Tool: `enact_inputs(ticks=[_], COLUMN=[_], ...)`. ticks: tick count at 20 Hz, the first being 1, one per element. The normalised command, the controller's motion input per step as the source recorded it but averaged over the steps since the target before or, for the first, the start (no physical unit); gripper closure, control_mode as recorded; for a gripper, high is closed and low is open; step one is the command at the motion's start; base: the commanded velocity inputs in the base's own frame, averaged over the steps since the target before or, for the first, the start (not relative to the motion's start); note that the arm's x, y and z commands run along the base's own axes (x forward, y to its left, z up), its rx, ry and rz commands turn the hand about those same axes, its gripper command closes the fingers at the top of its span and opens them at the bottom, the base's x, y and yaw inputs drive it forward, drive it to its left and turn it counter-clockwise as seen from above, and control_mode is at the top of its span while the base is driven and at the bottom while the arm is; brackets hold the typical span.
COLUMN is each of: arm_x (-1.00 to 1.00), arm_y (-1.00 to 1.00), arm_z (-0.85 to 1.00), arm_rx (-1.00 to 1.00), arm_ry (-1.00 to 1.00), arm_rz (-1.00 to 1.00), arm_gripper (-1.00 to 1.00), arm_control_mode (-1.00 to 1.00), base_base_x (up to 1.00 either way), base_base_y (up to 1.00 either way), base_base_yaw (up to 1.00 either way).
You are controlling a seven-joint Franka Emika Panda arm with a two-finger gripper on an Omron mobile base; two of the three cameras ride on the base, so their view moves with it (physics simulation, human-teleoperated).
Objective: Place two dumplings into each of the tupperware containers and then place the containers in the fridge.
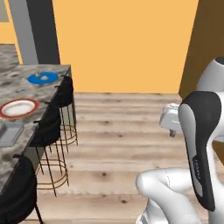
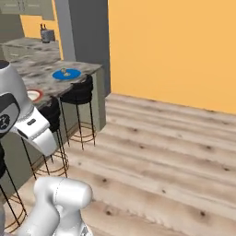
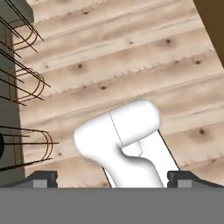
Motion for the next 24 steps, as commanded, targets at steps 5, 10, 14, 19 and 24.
enact_inputs(ticks=[5, 10, 14, 19, 24], arm_x=[0.0, 0.0, 0.0, 0.0, 0.0], arm_y=[0.0, 0.0, 0.0, 0.0, 0.0], arm_z=[0.0, 0.0, 0.0, 0.0, 0.0], arm_rx=[0.0, 0.0, 0.0, 0.0, 0.0], arm_ry=[0.0, 0.0, 0.0, 0.0, 0.0], arm_rz=[0.0, 0.0, 0.0, 0.0, 0.0], arm_gripper=[-1.0, -1.0, -1.0, -1.0, -1.0], arm_control_mode=[1.0, 1.0, 1.0, 1.0, 1.0], base_base_x=[0.99, 0.99, 0.8, 0.81, 0.94], base_base_y=[-0.36, -0.46, -0.39, -0.37, -0.34], base_base_yaw=[0.54, 0.58, 0.68, 0.67, 0.64])
